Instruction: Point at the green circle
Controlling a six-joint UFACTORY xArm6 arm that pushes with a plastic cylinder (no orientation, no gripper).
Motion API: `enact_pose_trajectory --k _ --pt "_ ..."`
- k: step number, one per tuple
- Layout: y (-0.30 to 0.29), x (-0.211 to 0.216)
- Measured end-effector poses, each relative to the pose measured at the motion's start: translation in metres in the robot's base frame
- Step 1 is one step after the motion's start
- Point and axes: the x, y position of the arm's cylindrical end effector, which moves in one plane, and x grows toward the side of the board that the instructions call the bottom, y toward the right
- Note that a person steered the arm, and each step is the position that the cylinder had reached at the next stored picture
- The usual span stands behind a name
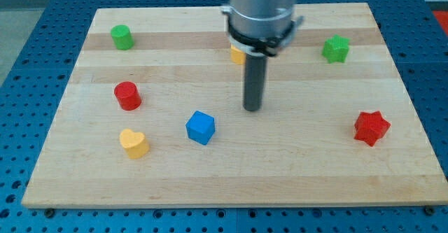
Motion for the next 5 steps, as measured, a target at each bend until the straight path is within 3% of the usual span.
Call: enact_pose_trajectory --k 2,5 --pt "-0.061 -0.049" --pt "-0.147 -0.088"
